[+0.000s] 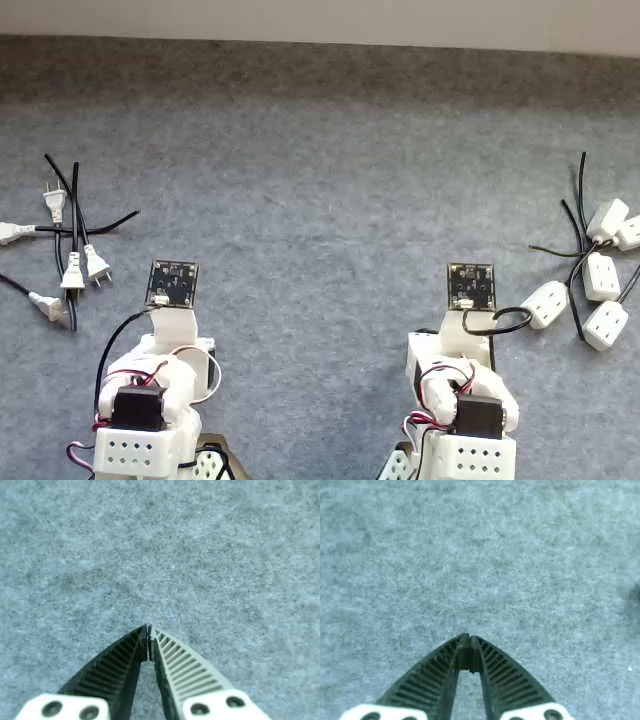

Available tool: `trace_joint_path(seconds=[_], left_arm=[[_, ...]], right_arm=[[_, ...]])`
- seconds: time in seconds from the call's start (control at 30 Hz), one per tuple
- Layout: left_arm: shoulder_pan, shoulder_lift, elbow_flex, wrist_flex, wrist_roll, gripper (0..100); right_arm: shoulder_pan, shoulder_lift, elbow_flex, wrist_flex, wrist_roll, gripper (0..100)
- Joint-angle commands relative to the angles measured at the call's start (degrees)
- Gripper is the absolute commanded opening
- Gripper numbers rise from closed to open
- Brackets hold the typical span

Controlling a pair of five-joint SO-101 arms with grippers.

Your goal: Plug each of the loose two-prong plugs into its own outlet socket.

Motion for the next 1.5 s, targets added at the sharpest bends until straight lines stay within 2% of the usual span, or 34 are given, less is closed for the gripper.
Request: trace_joint_path(seconds=[0.0,1.03,1.47], left_arm=[[-0.75,-0.31,1.27,-0.7,-0.44,3],[-0.75,-0.31,1.27,-0.7,-0.44,3],[-0.75,-0.31,1.27,-0.7,-0.44,3]], right_arm=[[-0.04,-0.22,7.6,0.31,0.09,0.6],[-0.13,-0.22,7.6,0.31,0.18,0.6],[-6.29,-0.22,7.6,0.22,0.53,0.6]])
